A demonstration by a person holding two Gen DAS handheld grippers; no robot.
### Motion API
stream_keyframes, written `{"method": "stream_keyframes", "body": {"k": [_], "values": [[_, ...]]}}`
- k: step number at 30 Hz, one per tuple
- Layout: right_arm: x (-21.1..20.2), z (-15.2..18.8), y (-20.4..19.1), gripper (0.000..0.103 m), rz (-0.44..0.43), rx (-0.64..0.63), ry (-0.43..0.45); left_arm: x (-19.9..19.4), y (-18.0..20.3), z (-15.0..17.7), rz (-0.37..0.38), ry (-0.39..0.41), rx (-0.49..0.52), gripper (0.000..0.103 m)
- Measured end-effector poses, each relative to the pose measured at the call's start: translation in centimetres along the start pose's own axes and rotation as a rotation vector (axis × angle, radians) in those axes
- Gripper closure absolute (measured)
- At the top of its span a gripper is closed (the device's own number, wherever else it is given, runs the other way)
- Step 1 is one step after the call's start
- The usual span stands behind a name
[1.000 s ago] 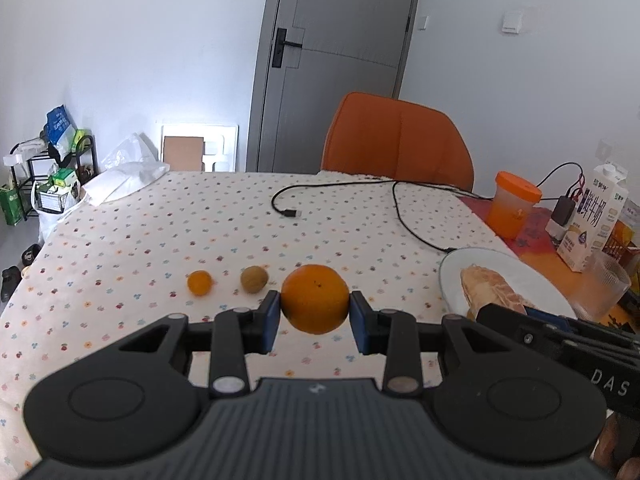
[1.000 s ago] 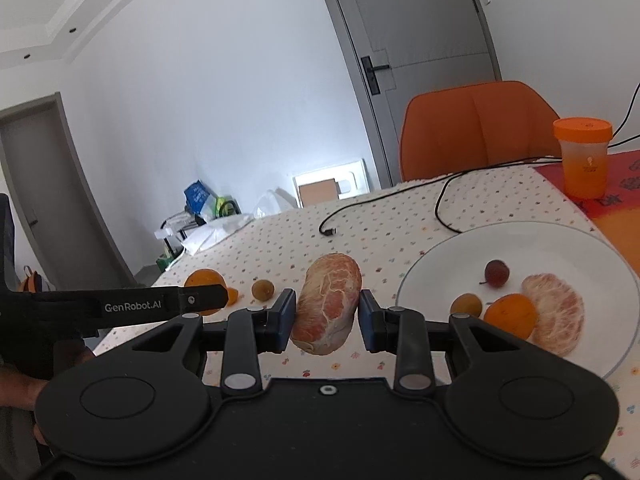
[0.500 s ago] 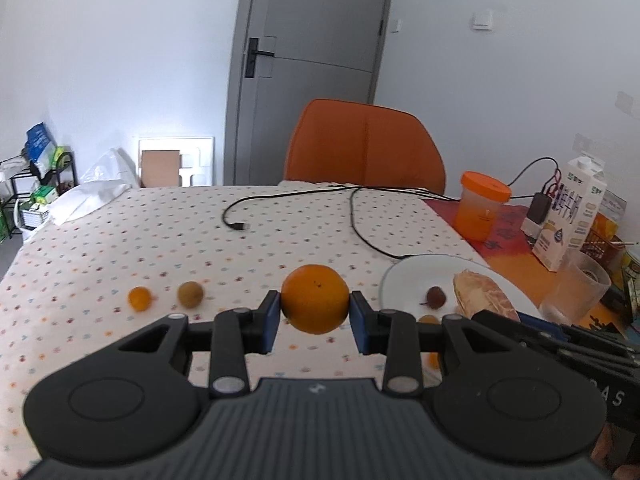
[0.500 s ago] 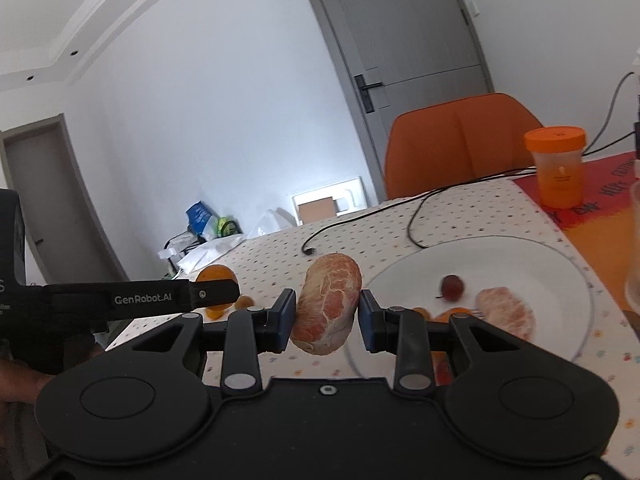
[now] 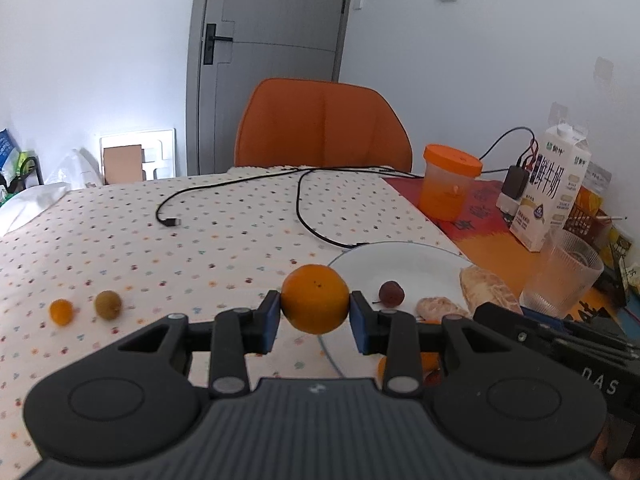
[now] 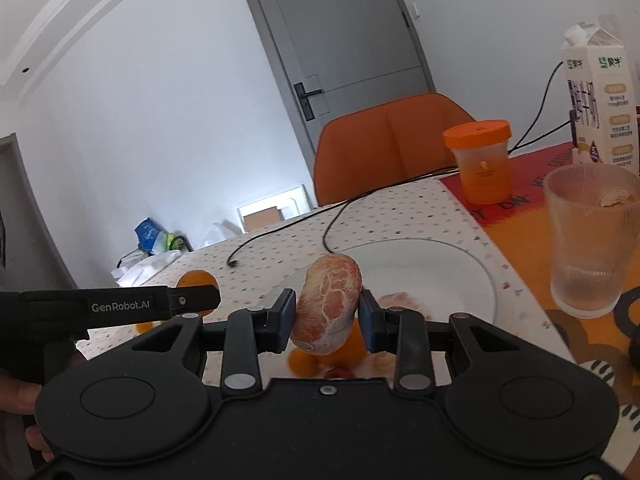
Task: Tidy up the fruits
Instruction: 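Carry the orange and pomelo segment onto the white plate and open both grippers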
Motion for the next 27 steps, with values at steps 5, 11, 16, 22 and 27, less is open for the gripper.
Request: {"method": "stream_keyframes", "body": {"k": [5, 11, 16, 22, 27], "values": [[0.4, -0.6, 1.7, 0.071, 0.024, 0.032, 0.011, 2.1, 1.3, -0.6, 0.002, -0.022, 0.03, 0.068], [0.3, -0.6, 3.0, 0.071, 0.052, 0.055, 0.02, 4.0, 2.5, -1.3, 0.022, -0.038, 0.054, 0.068], [0.6, -0.4, 3.3, 0.071, 0.056, 0.053, 0.013, 4.6, 2.7, -1.4, 0.012, -0.058, 0.039, 0.064], [1.1, -0.4, 3.1, 0.071, 0.056, 0.051, 0.003, 3.5, 1.5, -1.4, -0.008, -0.05, 0.019, 0.059], [0.9, -0.3, 2.8, 0.065, 0.066, 0.081, 0.0, 2.1, -0.2, -0.7, -0.041, -0.043, 0.003, 0.051]]}}
Point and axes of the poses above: each gripper's, at about its wrist camera, not at the fingertips, and x roughly the way its jaws point, y to its right, z to its underside, the point moved 1 cm from there along x, roughly the way its jaws point, and after that the axes turned 14 degrees about x, right-handed, at the moved point
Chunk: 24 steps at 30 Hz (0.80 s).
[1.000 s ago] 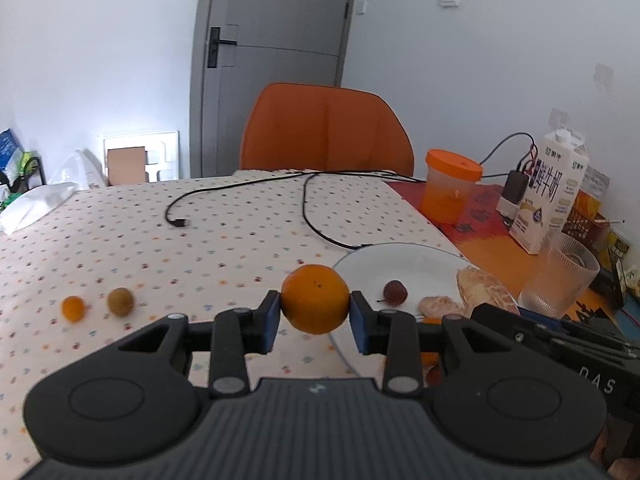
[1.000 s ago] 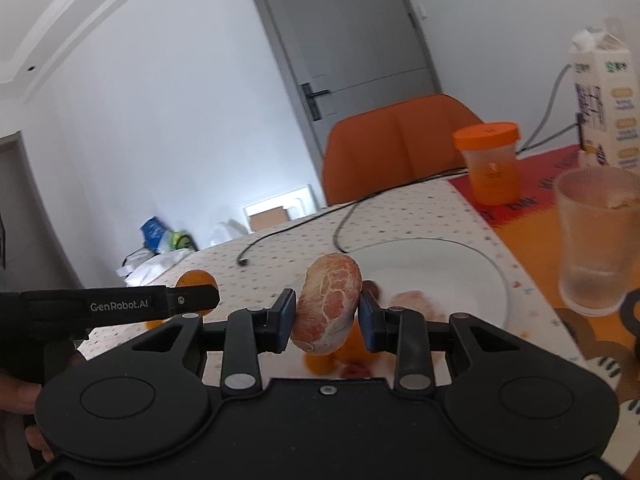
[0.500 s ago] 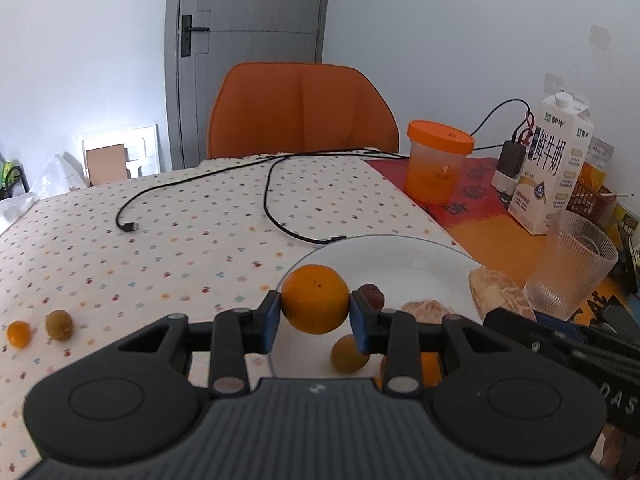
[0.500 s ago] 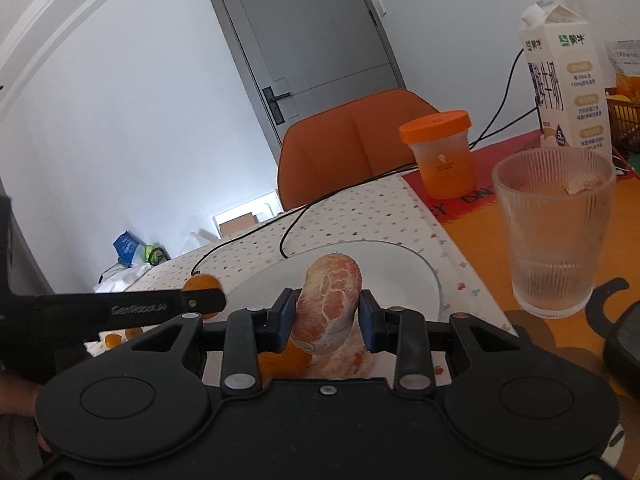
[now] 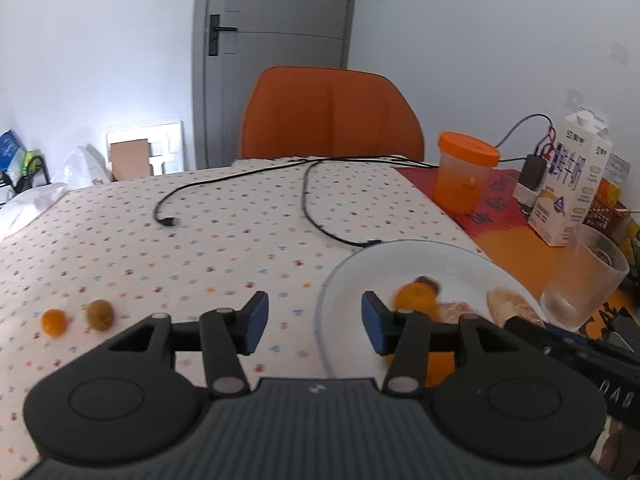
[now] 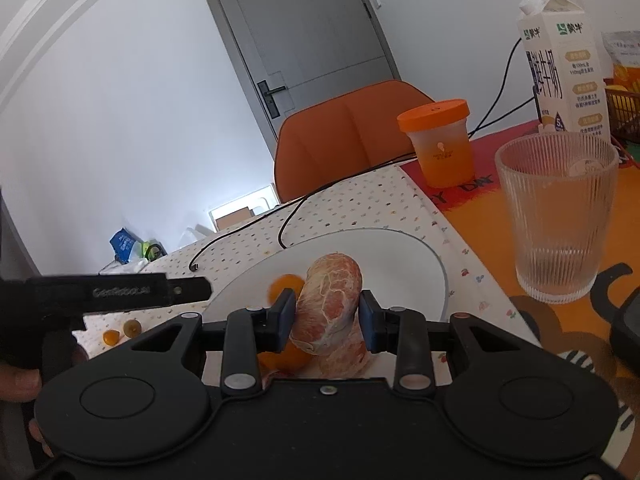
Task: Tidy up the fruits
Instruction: 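Carry the orange and pomelo segment onto the white plate and open both grippers, then move both open grippers back toward the small mandarin and kiwi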
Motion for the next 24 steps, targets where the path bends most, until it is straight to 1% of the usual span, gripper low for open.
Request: {"method": "stream_keyframes", "body": {"k": [1, 2, 3, 4, 6, 10, 12, 14, 16, 19, 24], "values": [[-0.1, 0.1, -0.2, 0.062, 0.006, 0.008, 0.003, -0.3, -0.5, 0.3, -0.008, -0.003, -0.009, 0.05], [-0.2, 0.1, -0.4, 0.059, 0.012, 0.007, 0.006, -0.5, -0.9, 0.5, -0.015, -0.006, -0.015, 0.046], [-0.3, 0.2, -0.7, 0.053, 0.005, -0.001, 0.009, -0.8, -1.3, 0.7, -0.023, -0.009, -0.02, 0.041], [-0.4, 0.2, -1.0, 0.049, -0.006, -0.009, 0.011, -1.0, -1.7, 1.0, -0.031, -0.012, -0.023, 0.039], [-0.6, 0.4, -1.9, 0.047, -0.02, -0.023, 0.01, -1.5, -2.4, 1.4, -0.046, -0.012, -0.029, 0.032], [-0.7, 0.8, -3.5, 0.043, -0.051, -0.05, -0.005, -2.8, -4.3, 2.2, -0.081, -0.001, -0.054, 0.026], [-0.5, 1.2, -4.2, 0.042, -0.064, -0.062, -0.019, -3.3, -5.0, 2.6, -0.102, 0.0, -0.064, 0.021], [-0.4, 1.5, -5.0, 0.04, -0.074, -0.072, -0.03, -4.0, -5.8, 3.0, -0.116, 0.001, -0.079, 0.02], [-0.4, 1.9, -5.8, 0.034, -0.083, -0.081, -0.037, -4.5, -6.6, 3.4, -0.121, -0.001, -0.095, 0.019], [-0.4, 2.3, -6.7, 0.029, -0.1, -0.095, -0.042, -5.2, -7.7, 3.8, -0.127, 0.001, -0.107, 0.015], [-0.2, 3.1, -8.4, 0.024, -0.124, -0.111, -0.057, -6.3, -9.4, 4.6, -0.146, 0.013, -0.126, 0.012]]}}
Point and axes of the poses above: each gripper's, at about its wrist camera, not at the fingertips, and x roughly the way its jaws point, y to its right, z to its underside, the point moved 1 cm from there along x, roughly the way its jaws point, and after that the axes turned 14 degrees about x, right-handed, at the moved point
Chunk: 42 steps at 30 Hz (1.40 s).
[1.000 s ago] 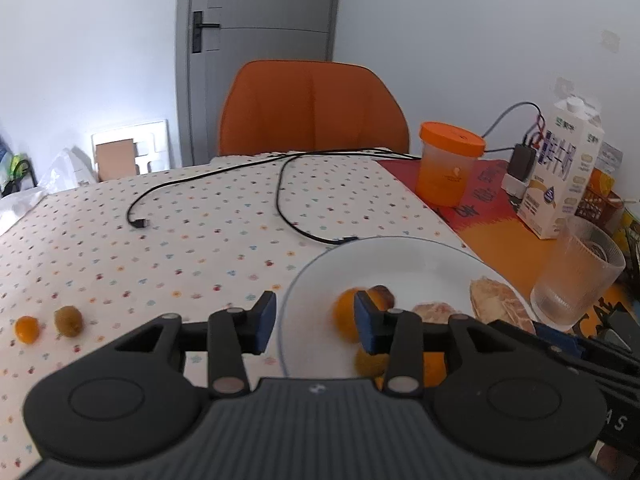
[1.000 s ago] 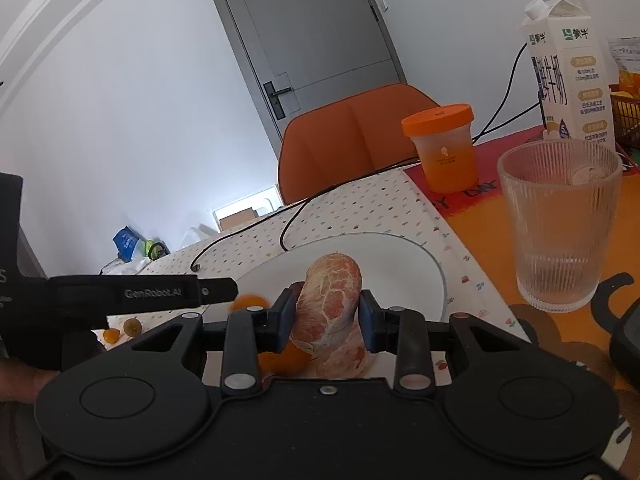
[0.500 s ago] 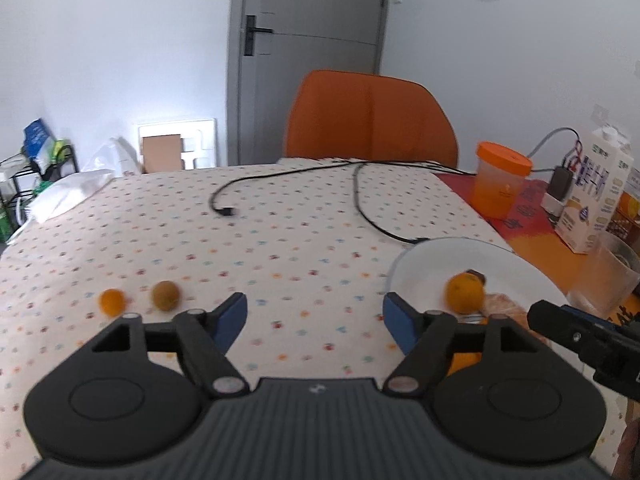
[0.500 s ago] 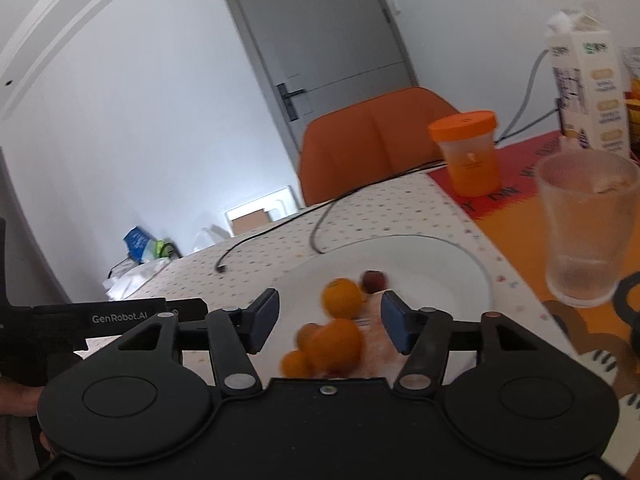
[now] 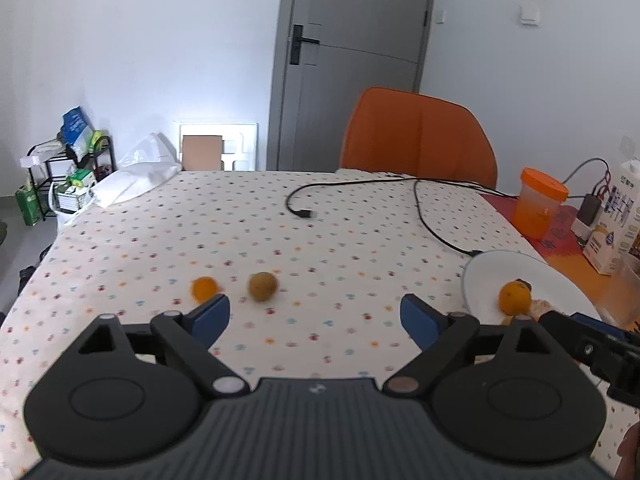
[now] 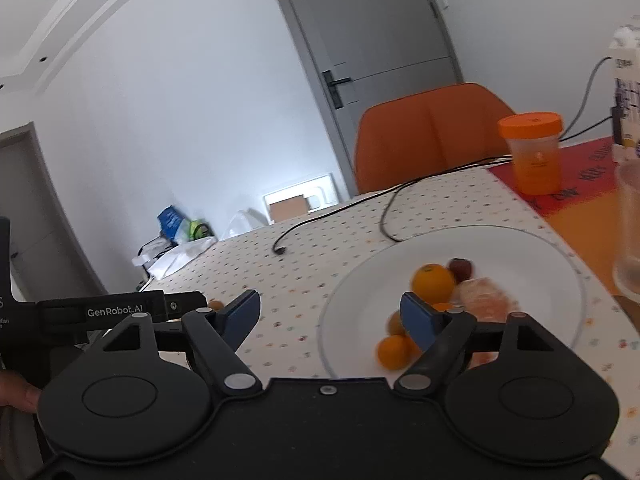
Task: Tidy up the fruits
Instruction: 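Move both open grippers back toward the small mandarin and kiwi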
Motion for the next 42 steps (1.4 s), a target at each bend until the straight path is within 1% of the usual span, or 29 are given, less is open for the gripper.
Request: {"method": "stream_keyframes", "body": {"k": [6, 14, 19, 24, 26, 29, 33, 37, 39, 41, 42], "values": [[0.9, 0.9, -2.1, 0.019, -0.033, -0.029, -0.034, -0.7, -2.3, 0.7, -0.022, -0.001, -0.03, 0.011], [1.8, 1.9, -4.2, 0.018, -0.061, -0.062, -0.07, -1.0, -5.0, 1.9, -0.042, -0.016, -0.061, 0.011], [2.4, 2.6, -4.9, 0.017, -0.069, -0.077, -0.096, -1.0, -5.9, 2.3, -0.062, -0.035, -0.055, 0.011], [3.1, 3.2, -5.2, 0.017, -0.071, -0.086, -0.125, -1.3, -6.6, 2.7, -0.049, -0.025, -0.053, 0.011], [3.3, 3.2, -5.5, 0.017, -0.062, -0.087, -0.117, -1.2, -7.1, 2.9, -0.043, -0.028, -0.061, 0.011], [3.8, 3.1, -5.7, 0.02, -0.06, -0.086, -0.119, -0.9, -7.7, 3.0, -0.058, -0.025, -0.067, 0.012], [4.5, 2.9, -6.6, 0.026, -0.066, -0.115, -0.13, -0.5, -8.4, 2.8, -0.045, -0.027, -0.092, 0.014], [5.7, 2.8, -7.6, 0.026, -0.069, -0.135, -0.15, 0.2, -8.7, 2.3, -0.032, -0.025, -0.091, 0.015], [6.3, 2.7, -7.9, 0.027, -0.074, -0.141, -0.163, 0.5, -8.9, 2.0, -0.029, -0.029, -0.097, 0.019], [7.0, 2.7, -8.2, 0.028, -0.077, -0.143, -0.181, 0.7, -9.0, 1.6, -0.023, -0.024, -0.098, 0.02], [7.3, 2.7, -8.4, 0.029, -0.08, -0.146, -0.188, 0.8, -9.0, 1.5, -0.022, -0.023, -0.098, 0.022]]}}
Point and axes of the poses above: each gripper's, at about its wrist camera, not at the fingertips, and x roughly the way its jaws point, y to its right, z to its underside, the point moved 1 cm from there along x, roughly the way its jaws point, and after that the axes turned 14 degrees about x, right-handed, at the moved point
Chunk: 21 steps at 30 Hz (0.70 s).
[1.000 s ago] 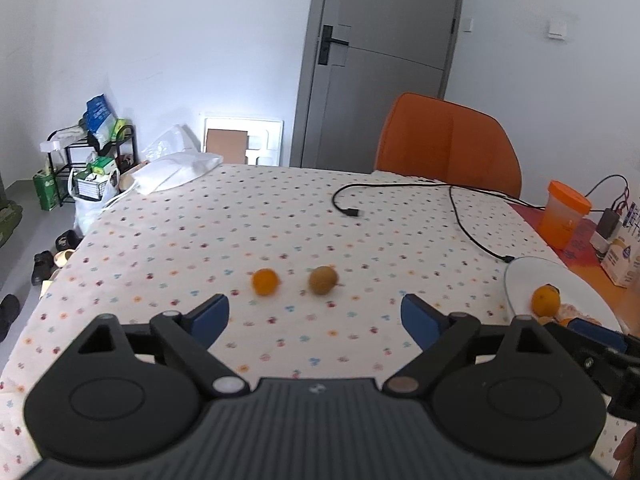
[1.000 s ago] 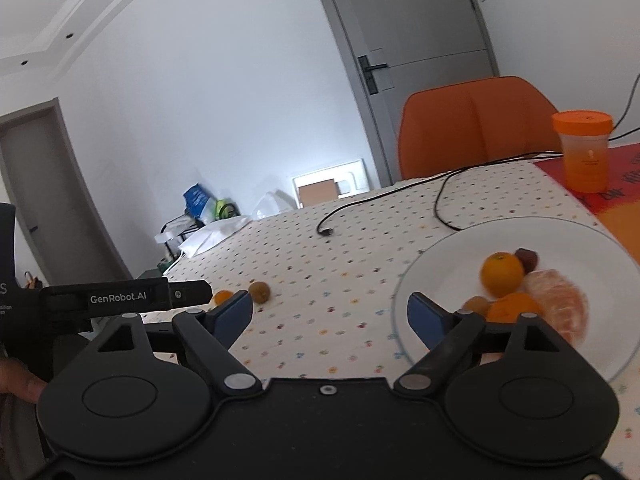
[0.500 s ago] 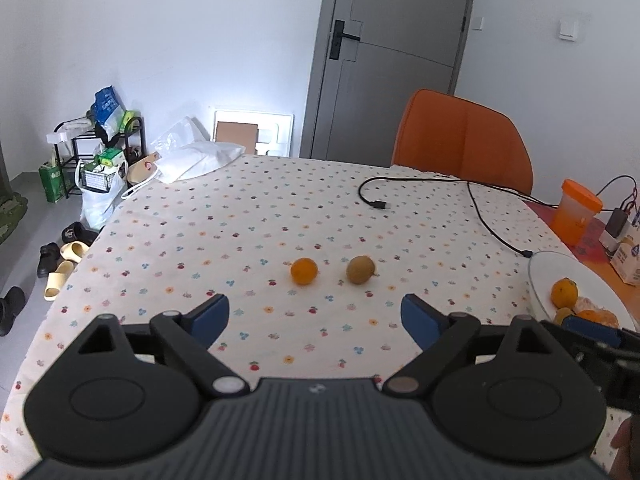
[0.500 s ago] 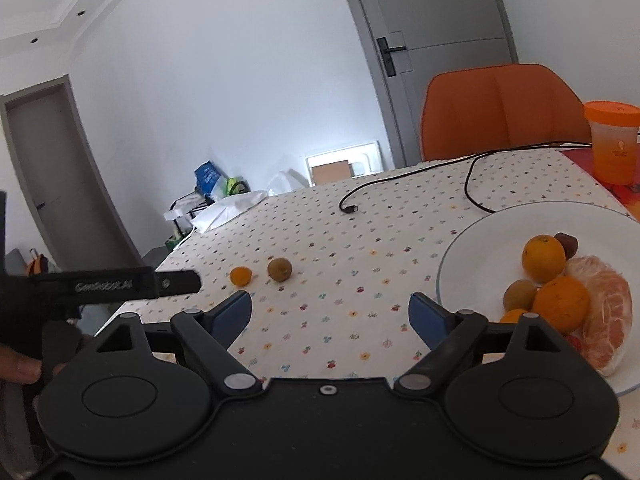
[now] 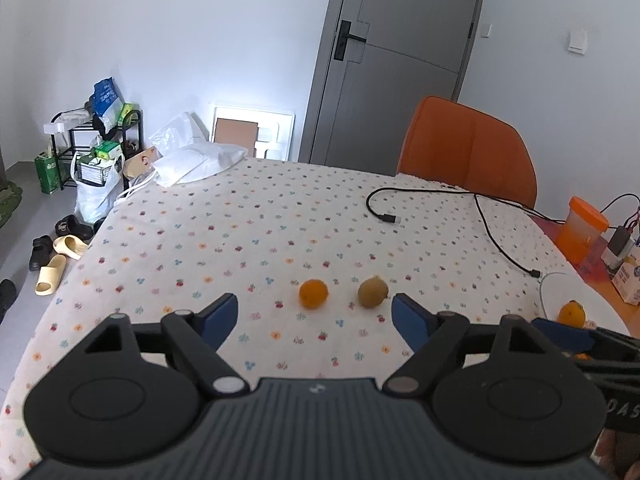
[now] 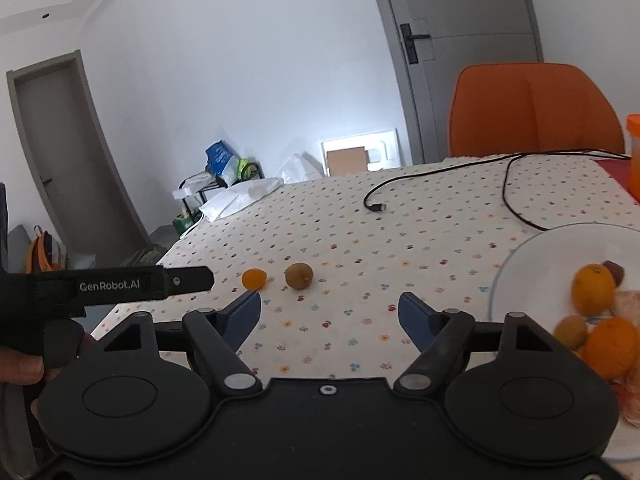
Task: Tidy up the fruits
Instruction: 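Move both open grippers back toward the small mandarin and kiwi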
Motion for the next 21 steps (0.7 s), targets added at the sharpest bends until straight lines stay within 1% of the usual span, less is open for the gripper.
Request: {"method": "stream_keyframes", "body": {"k": [2, 6, 7, 11, 15, 17, 21], "values": [[0.7, -0.2, -0.2, 0.031, -0.006, -0.007, -0.013, 0.5, 0.0, -0.2, 0.007, -0.003, -0.002, 0.027], [2.0, -0.8, -0.6, 0.039, -0.014, -0.022, -0.039, 1.9, -0.1, -0.6, 0.024, -0.03, -0.004, 0.04], [2.3, -1.0, -0.7, 0.042, -0.013, -0.026, -0.046, 2.3, -0.1, -0.8, 0.027, -0.04, -0.001, 0.041], [3.4, -1.6, -0.9, 0.046, -0.019, -0.035, -0.075, 3.5, -0.2, -1.1, 0.041, -0.057, -0.012, 0.049], [4.8, -1.9, -1.0, 0.047, -0.02, -0.046, -0.098, 4.9, -0.4, -1.1, 0.045, -0.077, -0.021, 0.053], [5.5, -2.0, -1.1, 0.047, -0.021, -0.051, -0.11, 5.6, -0.6, -1.0, 0.049, -0.09, -0.029, 0.056], [7.0, -2.0, -1.1, 0.051, -0.023, -0.059, -0.132, 6.6, -0.5, -0.9, 0.052, -0.096, -0.032, 0.059]]}}
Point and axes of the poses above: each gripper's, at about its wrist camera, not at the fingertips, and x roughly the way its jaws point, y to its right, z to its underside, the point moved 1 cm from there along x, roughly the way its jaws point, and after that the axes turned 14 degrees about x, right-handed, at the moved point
